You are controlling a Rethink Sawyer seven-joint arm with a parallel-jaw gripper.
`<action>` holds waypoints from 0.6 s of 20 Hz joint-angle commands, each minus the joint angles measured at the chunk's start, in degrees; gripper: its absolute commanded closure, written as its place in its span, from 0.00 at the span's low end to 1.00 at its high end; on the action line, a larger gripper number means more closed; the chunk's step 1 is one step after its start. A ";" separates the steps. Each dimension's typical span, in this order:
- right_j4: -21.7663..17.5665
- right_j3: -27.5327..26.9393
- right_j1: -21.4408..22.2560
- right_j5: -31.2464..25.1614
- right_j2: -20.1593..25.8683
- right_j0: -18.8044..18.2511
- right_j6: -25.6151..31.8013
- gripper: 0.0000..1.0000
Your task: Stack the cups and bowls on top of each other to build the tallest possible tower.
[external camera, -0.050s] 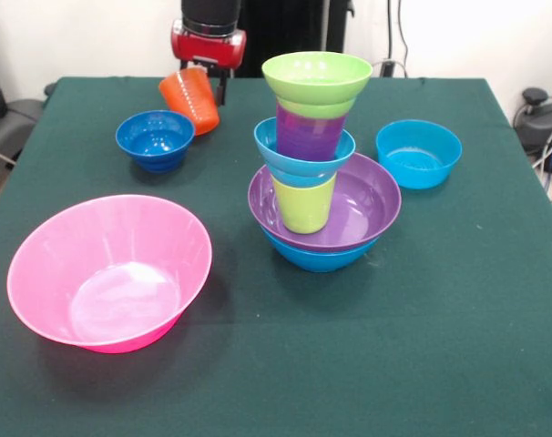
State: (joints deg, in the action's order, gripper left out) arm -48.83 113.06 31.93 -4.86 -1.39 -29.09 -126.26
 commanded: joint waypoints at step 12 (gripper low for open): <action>1.08 -0.42 2.82 -16.55 17.67 -5.47 10.63 0.00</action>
State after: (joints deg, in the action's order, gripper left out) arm -48.74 113.09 34.58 -15.24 6.64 -33.87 -126.26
